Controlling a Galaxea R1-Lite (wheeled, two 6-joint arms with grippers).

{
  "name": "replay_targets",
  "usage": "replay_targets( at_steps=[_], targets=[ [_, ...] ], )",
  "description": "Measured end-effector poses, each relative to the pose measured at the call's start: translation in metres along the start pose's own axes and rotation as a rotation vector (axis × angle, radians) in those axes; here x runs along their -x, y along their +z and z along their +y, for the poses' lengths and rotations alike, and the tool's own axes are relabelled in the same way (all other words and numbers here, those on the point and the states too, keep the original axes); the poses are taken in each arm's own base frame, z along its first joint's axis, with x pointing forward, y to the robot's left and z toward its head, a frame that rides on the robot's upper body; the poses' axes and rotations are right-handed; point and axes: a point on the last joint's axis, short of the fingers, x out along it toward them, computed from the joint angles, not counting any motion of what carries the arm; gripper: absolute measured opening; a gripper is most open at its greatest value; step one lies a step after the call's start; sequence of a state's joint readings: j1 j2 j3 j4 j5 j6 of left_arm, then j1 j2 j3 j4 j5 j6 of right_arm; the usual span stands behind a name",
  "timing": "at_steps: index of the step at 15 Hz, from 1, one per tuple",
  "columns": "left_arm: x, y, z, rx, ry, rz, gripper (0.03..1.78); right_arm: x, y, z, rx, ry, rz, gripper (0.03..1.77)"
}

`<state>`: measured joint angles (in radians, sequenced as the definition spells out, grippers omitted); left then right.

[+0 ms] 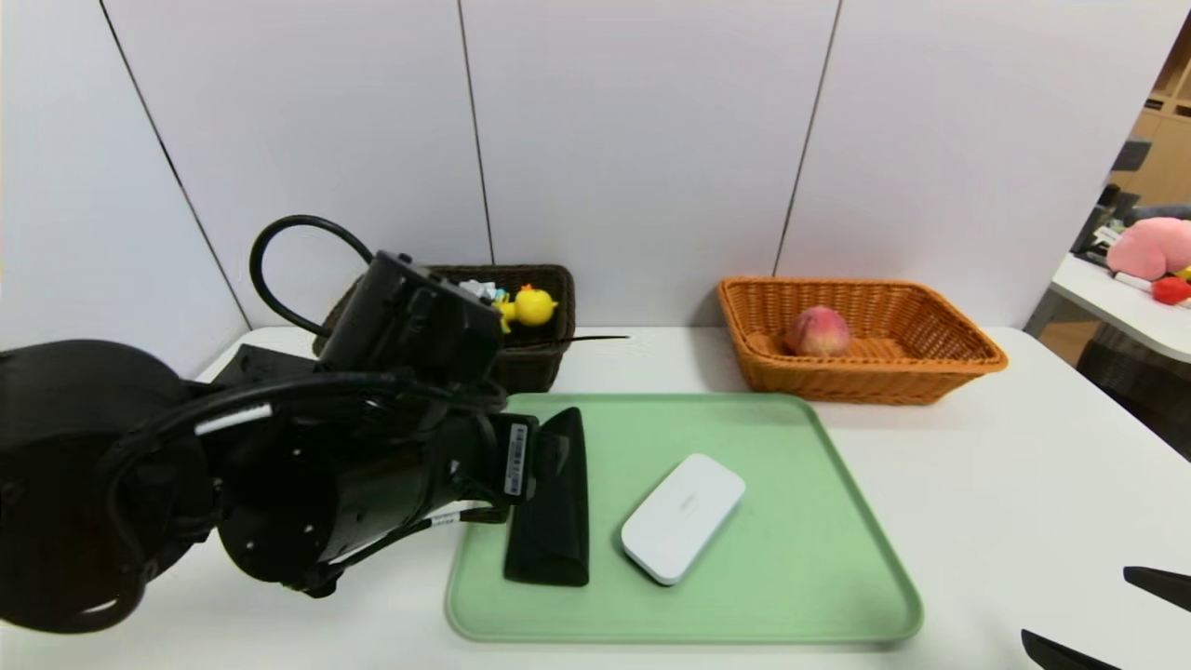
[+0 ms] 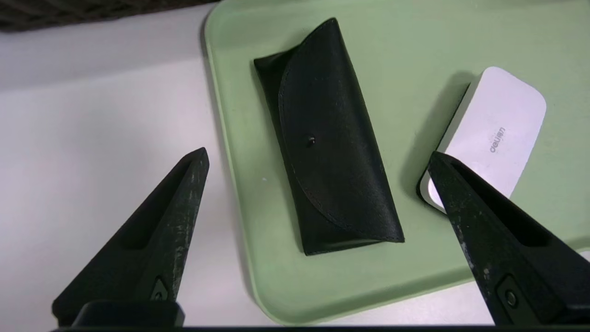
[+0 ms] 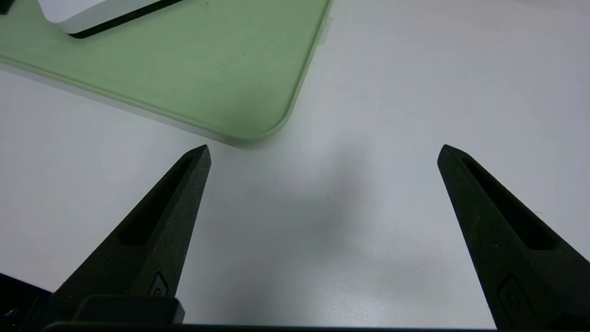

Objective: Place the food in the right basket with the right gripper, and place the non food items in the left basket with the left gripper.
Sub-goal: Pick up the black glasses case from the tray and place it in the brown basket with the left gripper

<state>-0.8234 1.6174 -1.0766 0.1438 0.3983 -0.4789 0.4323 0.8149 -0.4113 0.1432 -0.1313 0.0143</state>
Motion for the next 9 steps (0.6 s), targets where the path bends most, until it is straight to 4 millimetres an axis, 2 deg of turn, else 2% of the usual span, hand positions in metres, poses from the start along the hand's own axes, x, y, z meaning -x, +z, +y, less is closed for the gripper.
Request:
replay_targets(
  at_steps=[9],
  targets=[
    [-0.016,0.018,-0.021,0.063,0.073,0.319,1.69,-0.001,-0.001,0.0,0.018,-0.002,0.004,1.69]
  ],
)
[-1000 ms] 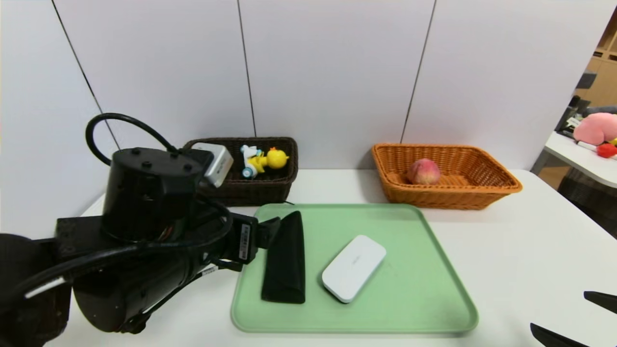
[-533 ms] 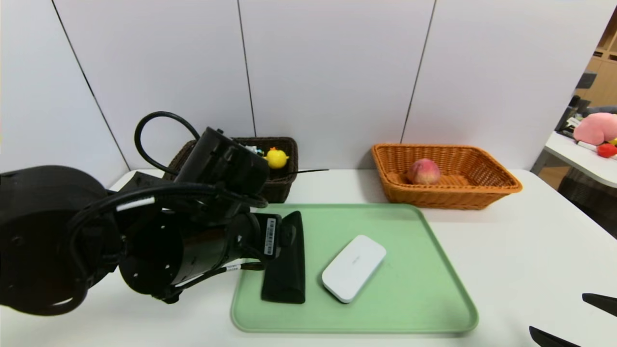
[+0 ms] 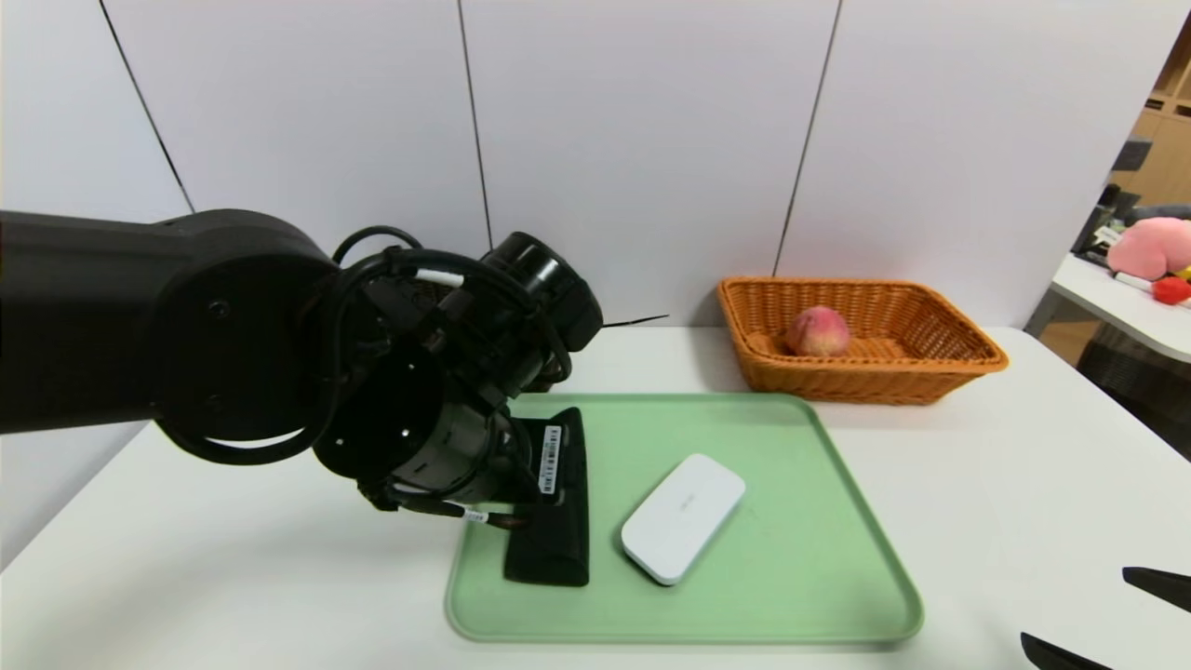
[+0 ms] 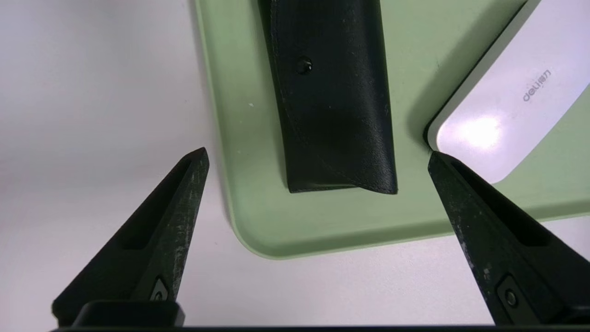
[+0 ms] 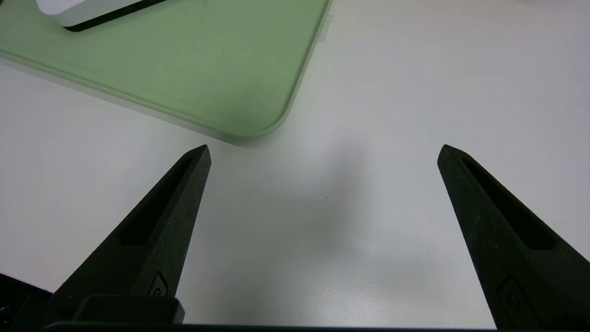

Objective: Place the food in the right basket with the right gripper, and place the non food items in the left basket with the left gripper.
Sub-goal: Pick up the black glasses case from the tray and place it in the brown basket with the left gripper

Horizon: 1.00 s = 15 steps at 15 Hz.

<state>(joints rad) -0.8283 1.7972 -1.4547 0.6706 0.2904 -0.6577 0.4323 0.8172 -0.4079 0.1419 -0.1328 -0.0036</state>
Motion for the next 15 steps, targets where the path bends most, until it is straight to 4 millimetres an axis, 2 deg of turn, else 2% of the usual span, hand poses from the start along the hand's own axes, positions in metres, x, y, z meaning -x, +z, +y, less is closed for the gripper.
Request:
replay_targets(
  at_steps=[3,9,12,15],
  targets=[
    [-0.007,0.008,-0.01,0.038,-0.014,0.067,1.69,0.0,0.001,0.0,0.009,0.001,-0.001,1.69],
    [-0.035,0.014,-0.024,0.039,0.039,0.135,1.69,0.0,0.001,0.0,0.013,0.002,0.001,1.7],
    [-0.046,0.017,-0.024,0.043,0.05,0.18,1.69,0.0,0.0,0.0,0.014,0.002,0.002,1.7],
    [-0.055,0.023,-0.014,0.069,0.055,0.212,1.69,0.0,0.0,0.0,0.02,0.002,0.001,1.7]
  ],
)
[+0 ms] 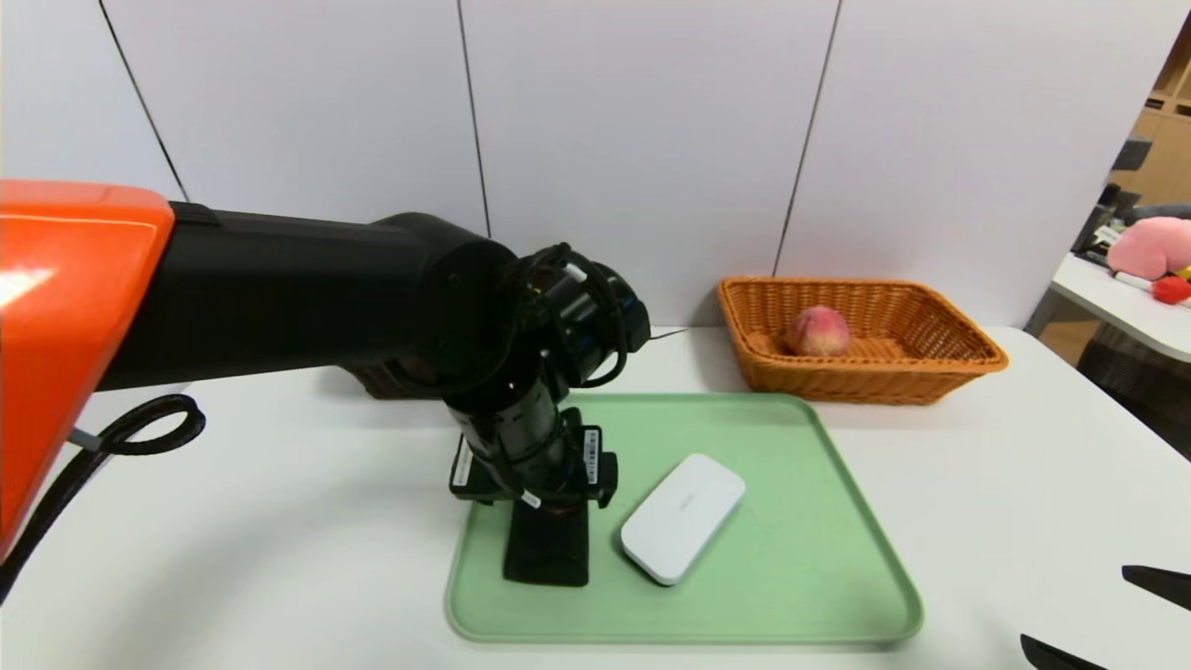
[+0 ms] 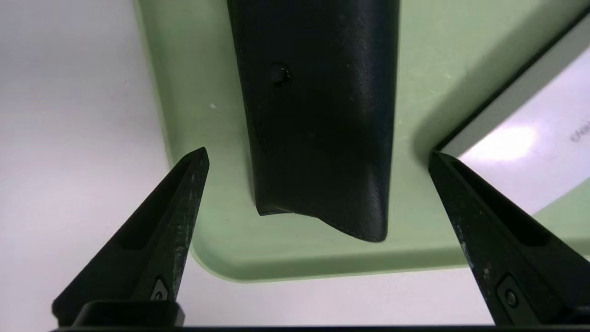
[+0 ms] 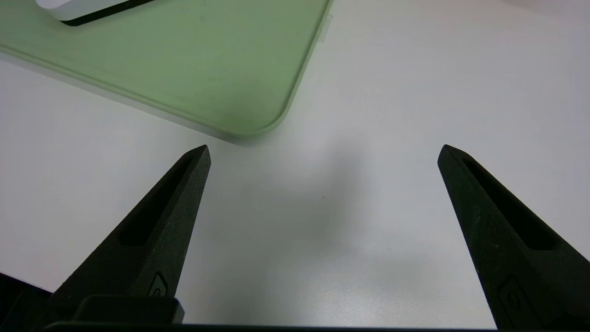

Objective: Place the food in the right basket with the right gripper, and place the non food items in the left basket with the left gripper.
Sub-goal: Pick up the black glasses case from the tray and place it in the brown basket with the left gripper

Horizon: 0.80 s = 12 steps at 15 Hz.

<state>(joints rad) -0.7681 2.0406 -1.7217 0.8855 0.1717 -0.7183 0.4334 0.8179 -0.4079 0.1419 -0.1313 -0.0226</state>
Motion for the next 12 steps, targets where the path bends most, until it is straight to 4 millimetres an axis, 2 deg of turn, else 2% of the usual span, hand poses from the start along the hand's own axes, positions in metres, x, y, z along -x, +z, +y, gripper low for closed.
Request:
replay_targets(
  at_steps=[3,12],
  targets=[
    [-0.005,0.005,0.005,0.015,0.003,0.015,1.69,0.0,0.0,0.0,0.001,0.0,-0.003,1.7],
    [-0.025,0.007,0.001,0.009,0.022,0.044,1.69,0.003,0.0,0.0,0.0,-0.001,-0.016,1.7]
  ],
)
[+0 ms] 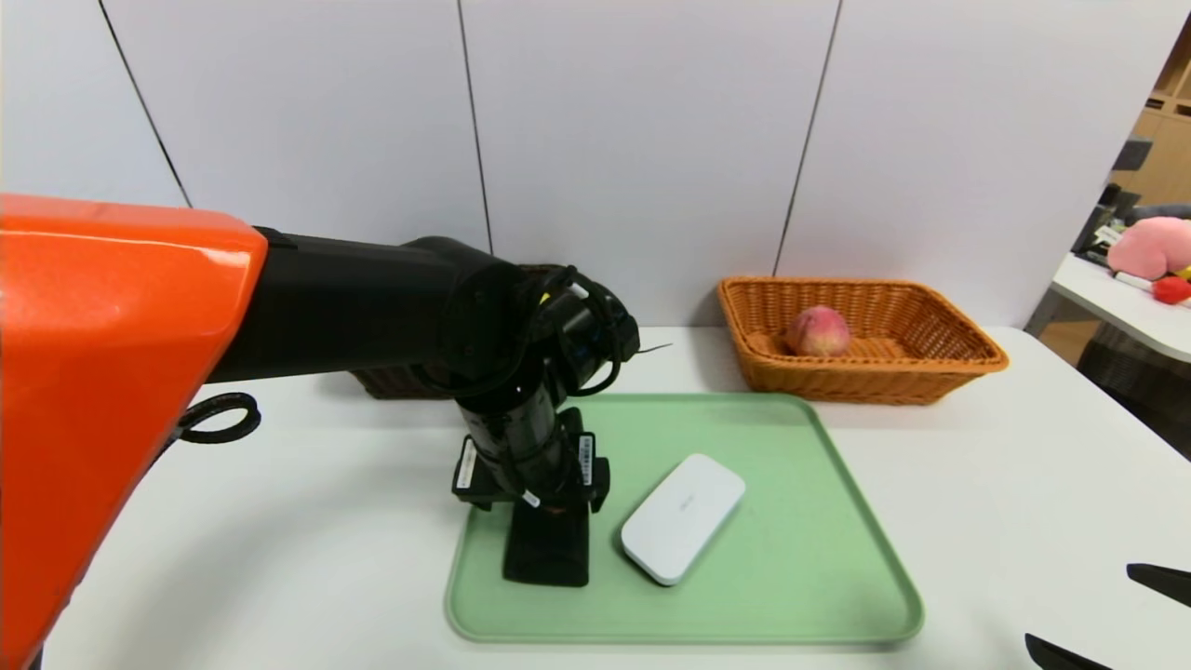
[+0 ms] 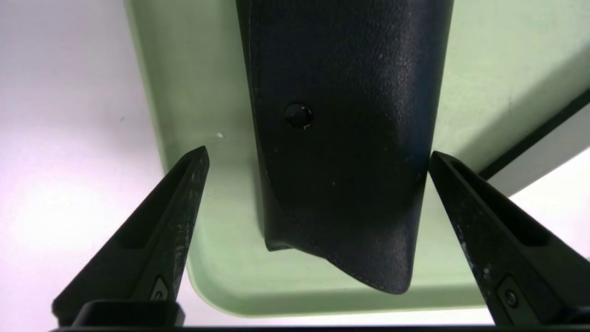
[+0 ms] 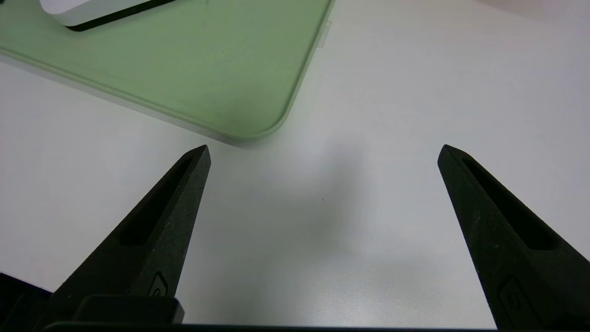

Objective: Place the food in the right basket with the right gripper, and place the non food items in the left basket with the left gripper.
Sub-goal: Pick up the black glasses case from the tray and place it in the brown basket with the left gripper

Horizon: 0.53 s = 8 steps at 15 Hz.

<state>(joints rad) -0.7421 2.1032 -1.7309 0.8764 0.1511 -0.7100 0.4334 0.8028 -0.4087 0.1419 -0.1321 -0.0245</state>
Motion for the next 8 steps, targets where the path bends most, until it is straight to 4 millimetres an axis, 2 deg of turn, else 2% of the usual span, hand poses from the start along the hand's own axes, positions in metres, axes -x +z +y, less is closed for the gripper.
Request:
replay_targets(
  at_steps=[8],
  targets=[
    [-0.0062,-0.0002,-0.0013,0.0,0.007,0.014,1.69,0.0033,-0.0017,-0.0004,0.003,0.001,-0.012,1.7]
  ],
)
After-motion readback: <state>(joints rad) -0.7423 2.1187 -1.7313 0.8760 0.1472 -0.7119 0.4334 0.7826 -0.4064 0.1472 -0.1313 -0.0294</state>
